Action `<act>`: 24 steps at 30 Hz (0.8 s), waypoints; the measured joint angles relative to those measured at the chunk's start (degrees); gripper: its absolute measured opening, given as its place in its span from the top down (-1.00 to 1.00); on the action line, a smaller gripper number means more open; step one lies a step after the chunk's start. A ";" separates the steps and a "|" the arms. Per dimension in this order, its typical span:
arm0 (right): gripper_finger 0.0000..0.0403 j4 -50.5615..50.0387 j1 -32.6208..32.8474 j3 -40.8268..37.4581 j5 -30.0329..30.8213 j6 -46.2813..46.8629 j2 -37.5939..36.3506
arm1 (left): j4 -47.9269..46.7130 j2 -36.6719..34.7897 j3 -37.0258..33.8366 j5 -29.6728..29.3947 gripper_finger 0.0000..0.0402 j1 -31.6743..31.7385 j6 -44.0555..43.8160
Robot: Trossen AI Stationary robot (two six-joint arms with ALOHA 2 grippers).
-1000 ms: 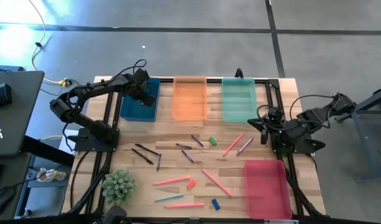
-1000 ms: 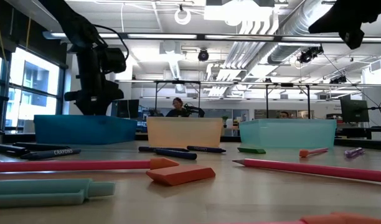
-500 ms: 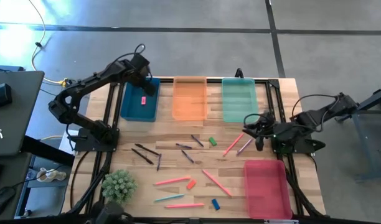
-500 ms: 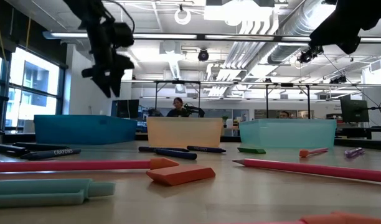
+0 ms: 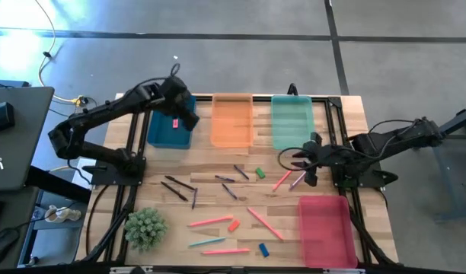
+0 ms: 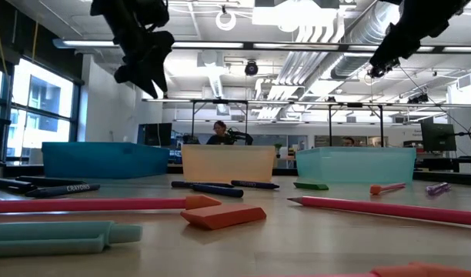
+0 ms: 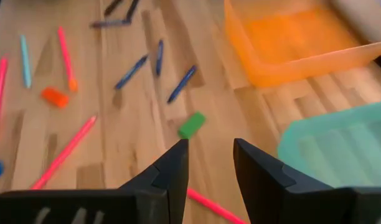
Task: Sort crayons/erasers/pens/pencils in bins
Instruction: Put the top pink pencil into the blue bin
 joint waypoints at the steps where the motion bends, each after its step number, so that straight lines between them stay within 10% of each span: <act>1: 0.41 -0.84 -0.60 0.89 -1.62 -1.48 1.32 | 0.18 -0.12 -0.55 -0.04 0.09 -1.36 -0.45; 24: 0.41 -6.42 -3.79 12.35 -20.32 -31.04 34.95 | -8.77 -9.64 -2.07 -5.20 0.10 -11.12 -3.30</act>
